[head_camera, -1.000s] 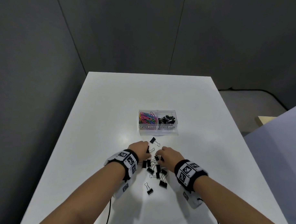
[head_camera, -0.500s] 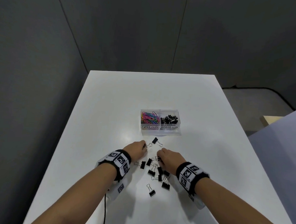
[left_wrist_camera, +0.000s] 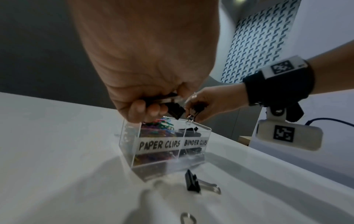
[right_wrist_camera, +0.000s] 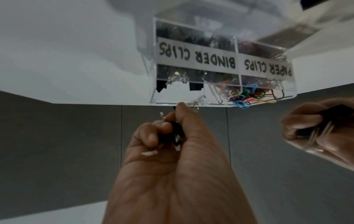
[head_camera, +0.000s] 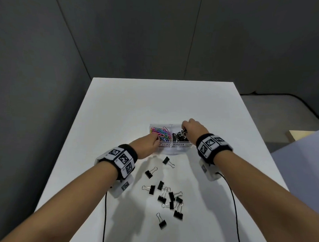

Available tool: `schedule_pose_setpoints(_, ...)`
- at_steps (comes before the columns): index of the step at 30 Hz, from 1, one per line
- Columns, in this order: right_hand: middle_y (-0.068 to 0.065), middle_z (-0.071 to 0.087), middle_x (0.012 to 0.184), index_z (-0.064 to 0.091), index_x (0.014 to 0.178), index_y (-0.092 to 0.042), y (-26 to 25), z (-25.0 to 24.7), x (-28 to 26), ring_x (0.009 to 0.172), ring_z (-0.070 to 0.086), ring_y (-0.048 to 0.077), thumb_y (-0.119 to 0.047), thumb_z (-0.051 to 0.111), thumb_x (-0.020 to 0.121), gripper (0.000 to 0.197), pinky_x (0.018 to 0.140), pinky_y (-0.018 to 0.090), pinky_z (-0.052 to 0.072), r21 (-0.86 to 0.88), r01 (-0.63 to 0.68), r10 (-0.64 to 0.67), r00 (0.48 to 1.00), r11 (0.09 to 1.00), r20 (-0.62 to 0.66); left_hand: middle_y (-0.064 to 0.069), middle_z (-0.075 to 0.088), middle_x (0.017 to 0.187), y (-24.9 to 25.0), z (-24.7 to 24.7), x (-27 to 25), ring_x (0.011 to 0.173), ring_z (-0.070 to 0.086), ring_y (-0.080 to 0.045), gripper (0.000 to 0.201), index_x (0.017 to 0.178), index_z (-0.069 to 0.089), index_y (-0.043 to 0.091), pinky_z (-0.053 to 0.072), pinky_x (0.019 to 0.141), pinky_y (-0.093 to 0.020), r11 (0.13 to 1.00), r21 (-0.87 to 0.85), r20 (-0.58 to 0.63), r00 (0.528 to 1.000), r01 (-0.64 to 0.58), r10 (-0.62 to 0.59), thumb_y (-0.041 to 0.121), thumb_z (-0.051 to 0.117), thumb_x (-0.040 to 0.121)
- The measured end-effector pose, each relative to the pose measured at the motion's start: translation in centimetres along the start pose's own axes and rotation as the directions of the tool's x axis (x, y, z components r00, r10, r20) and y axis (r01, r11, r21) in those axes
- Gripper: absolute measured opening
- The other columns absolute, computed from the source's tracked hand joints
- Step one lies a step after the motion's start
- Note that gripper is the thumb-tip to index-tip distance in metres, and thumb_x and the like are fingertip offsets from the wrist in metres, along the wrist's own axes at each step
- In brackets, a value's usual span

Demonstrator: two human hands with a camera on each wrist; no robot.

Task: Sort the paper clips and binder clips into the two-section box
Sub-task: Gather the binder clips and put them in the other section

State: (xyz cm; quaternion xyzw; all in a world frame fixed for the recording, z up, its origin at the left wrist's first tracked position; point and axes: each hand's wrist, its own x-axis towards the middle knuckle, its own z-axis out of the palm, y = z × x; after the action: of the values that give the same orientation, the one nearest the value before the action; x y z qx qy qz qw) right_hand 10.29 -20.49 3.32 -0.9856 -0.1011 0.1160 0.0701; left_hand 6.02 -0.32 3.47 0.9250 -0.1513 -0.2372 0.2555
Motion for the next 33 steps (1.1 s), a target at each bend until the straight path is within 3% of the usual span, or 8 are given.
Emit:
schedule_pose_setpoints(4, 0.014, 0.046, 0.133, 0.045, 0.131, -0.01, -0.3, 0.2, 0.6, 0.116, 0.052, 0.031, -0.009, 0.053, 0.091, 0.041, 0.097, 0.036, 0.043, 0.166, 0.02, -0.031, 0.997, 0.986, 0.067, -0.007, 0.045, 0.087, 0.4, -1.0, 1.6, 0.074, 0.041, -0.02, 0.013, 0.089, 0.039, 0.01, 0.033, 0.068, -0.032, 0.996, 0.048, 0.027, 0.997, -0.071, 0.07, 0.017, 0.036, 0.099)
schedule_pose_setpoints(6, 0.011, 0.047, 0.133, 0.047, 0.13, -0.01, 0.1, 0.1, 0.0, 0.114, 0.054, 0.028, -0.01, 0.05, 0.093, 0.037, 0.097, 0.036, 0.043, 0.229, 0.032, -0.029, 0.999, 0.973, -0.015, -0.009, 0.048, 0.091, 1.0, -1.4, 2.3, 0.079, 0.047, -0.023, 0.011, 0.091, 0.044, 0.009, 0.037, 0.071, -0.035, 0.994, 0.083, 0.024, 0.997, -0.074, 0.072, 0.016, 0.039, 0.098)
schedule_pose_setpoints(11, 0.01, 0.058, 0.114, 0.059, 0.113, -0.008, 1.8, 1.2, -3.8, 0.103, 0.057, 0.026, -0.009, 0.048, 0.092, 0.024, 0.085, 0.033, 0.045, 0.272, 0.076, -0.027, 0.984, 0.959, -0.178, -0.012, 0.053, 0.117, 3.2, -2.2, 4.8, 0.105, 0.055, -0.026, 0.023, 0.116, 0.055, 0.007, 0.042, 0.089, -0.031, 0.988, 0.105, -0.022, 0.993, -0.115, 0.118, 0.01, 0.045, 0.096)
schedule_pose_setpoints(17, 0.002, 0.057, 0.119, 0.058, 0.115, -0.013, 2.1, 4.5, -8.9, 0.107, 0.054, 0.018, -0.015, 0.047, 0.093, 0.024, 0.081, 0.021, 0.038, 0.194, 0.139, -0.147, 0.989, 0.971, 0.03, -0.013, 0.051, 0.122, 5.9, -1.1, 8.3, 0.105, 0.057, -0.031, 0.025, 0.118, 0.057, 0.01, 0.045, 0.091, -0.034, 0.978, 0.147, -0.057, 0.986, -0.149, 0.159, 0.009, 0.048, 0.094)
schedule_pose_setpoints(23, 0.001, 0.055, 0.119, 0.055, 0.117, -0.015, 1.8, 5.3, -11.1, 0.104, 0.055, 0.018, -0.022, 0.047, 0.094, 0.026, 0.076, 0.021, 0.036, 0.178, 0.128, -0.153, 0.979, 0.976, 0.133, -0.002, 0.049, 0.134, 6.0, -0.1, 7.6, 0.119, 0.051, -0.023, 0.036, 0.131, 0.052, 0.019, 0.045, 0.088, -0.035, 0.913, 0.361, -0.074, 0.97, -0.189, 0.231, 0.021, 0.049, 0.095)
schedule_pose_setpoints(26, -0.001, 0.051, 0.125, 0.05, 0.124, -0.018, 0.9, 5.2, -12.4, 0.107, 0.054, 0.018, -0.036, 0.051, 0.092, 0.037, 0.08, 0.026, 0.041, 0.145, 0.147, -0.174, 0.966, 0.978, 0.192, -0.003, 0.057, 0.124, 5.4, 0.1, 4.8, 0.113, 0.054, -0.023, 0.032, 0.125, 0.057, 0.019, 0.045, 0.083, -0.034, 0.894, 0.393, -0.134, 0.948, -0.216, 0.288, 0.021, 0.045, 0.095)
schedule_pose_setpoints(29, 0.0, 0.043, 0.135, 0.038, 0.137, -0.021, -0.5, 5.9, -14.5, 0.12, 0.047, 0.02, -0.049, 0.057, 0.084, 0.063, 0.091, 0.031, 0.043, 0.074, 0.234, -0.245, 0.922, 0.97, 0.299, -0.002, 0.06, 0.118, 3.4, 1.8, 0.8, 0.108, 0.057, -0.022, 0.03, 0.119, 0.059, 0.018, 0.045, 0.079, -0.03, 0.845, 0.457, -0.04, 0.942, -0.279, 0.332, 0.024, 0.043, 0.095)
schedule_pose_setpoints(33, 0.0, 0.036, 0.141, 0.026, 0.144, -0.023, -2.1, 7.6, -17.2, 0.123, 0.043, 0.023, -0.053, 0.064, 0.077, 0.083, 0.094, 0.035, 0.044, 0.006, 0.322, -0.305, 0.887, 0.947, 0.347, -0.003, 0.047, 0.139, -0.6, 5.0, -4.3, 0.12, 0.05, -0.021, 0.05, 0.138, 0.041, 0.025, 0.045, 0.092, -0.034, 0.84, 0.499, 0.115, 0.977, -0.212, 0.178, 0.046, 0.042, 0.093)
